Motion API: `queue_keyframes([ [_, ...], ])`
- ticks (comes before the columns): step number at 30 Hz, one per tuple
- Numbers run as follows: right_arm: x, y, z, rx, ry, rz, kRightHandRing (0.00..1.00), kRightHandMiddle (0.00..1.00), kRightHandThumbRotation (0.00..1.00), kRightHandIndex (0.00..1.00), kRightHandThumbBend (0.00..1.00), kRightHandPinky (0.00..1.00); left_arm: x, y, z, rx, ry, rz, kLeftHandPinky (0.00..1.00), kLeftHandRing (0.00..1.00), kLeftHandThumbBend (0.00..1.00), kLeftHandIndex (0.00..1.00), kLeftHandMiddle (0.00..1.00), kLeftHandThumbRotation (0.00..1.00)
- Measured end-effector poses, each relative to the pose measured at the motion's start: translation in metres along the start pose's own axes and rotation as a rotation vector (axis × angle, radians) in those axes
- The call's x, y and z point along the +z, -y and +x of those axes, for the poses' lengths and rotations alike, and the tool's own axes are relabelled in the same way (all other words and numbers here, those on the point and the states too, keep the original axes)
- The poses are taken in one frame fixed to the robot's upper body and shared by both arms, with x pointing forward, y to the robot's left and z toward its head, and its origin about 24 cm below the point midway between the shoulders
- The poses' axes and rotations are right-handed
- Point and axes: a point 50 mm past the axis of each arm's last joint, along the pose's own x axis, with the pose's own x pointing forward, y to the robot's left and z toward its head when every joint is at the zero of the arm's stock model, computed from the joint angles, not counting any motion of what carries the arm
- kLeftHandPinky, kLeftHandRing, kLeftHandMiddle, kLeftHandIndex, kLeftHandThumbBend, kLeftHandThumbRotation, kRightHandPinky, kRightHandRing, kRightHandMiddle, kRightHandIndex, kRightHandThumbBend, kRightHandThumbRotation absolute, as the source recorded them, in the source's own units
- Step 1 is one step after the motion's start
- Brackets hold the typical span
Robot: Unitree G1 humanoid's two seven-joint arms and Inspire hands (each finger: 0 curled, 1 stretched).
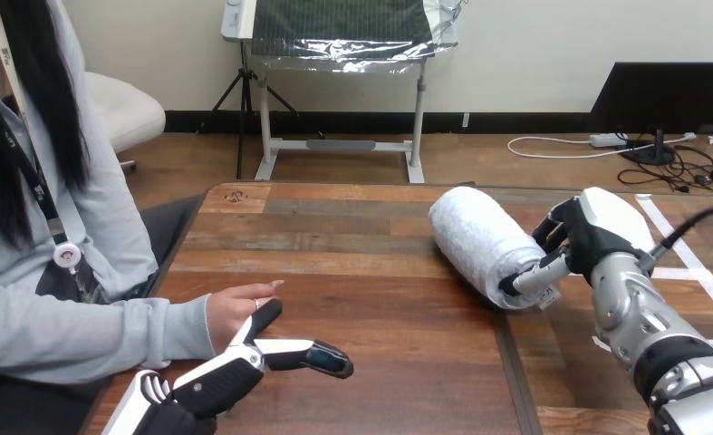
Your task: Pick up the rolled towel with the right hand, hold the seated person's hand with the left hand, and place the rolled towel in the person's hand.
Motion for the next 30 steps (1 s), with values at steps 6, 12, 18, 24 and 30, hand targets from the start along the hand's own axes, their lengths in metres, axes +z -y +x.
queue_keyframes([
  [6,-0.004,-0.001,-0.001,-0.017,-0.008,0.060,0.52,0.56,0.00,0.49,0.90,0.46,-0.001,0.000,0.000,0.002,0.003,0.001,0.99,0.73,0.95,0.71,0.71,0.59],
  [12,-0.008,-0.004,-0.003,-0.033,-0.002,0.145,0.49,0.54,0.00,0.49,0.90,0.43,-0.003,-0.002,0.000,0.011,0.009,-0.004,1.00,0.73,0.94,0.71,0.70,0.57],
  [18,-0.012,-0.007,-0.006,-0.050,0.026,0.206,0.43,0.51,0.00,0.48,0.88,0.36,-0.005,-0.003,0.001,0.015,0.011,-0.010,1.00,0.73,0.92,0.72,0.70,0.54],
  [24,-0.015,-0.009,-0.009,-0.061,0.057,0.268,0.38,0.47,0.00,0.48,0.86,0.32,-0.007,-0.004,0.001,0.006,0.021,-0.002,1.00,0.73,0.88,0.72,0.70,0.53],
  [30,-0.017,-0.010,-0.012,-0.080,0.092,0.326,0.35,0.45,0.00,0.48,0.84,0.29,-0.009,-0.006,0.002,0.003,0.020,0.004,1.00,0.73,0.86,0.73,0.69,0.52],
])
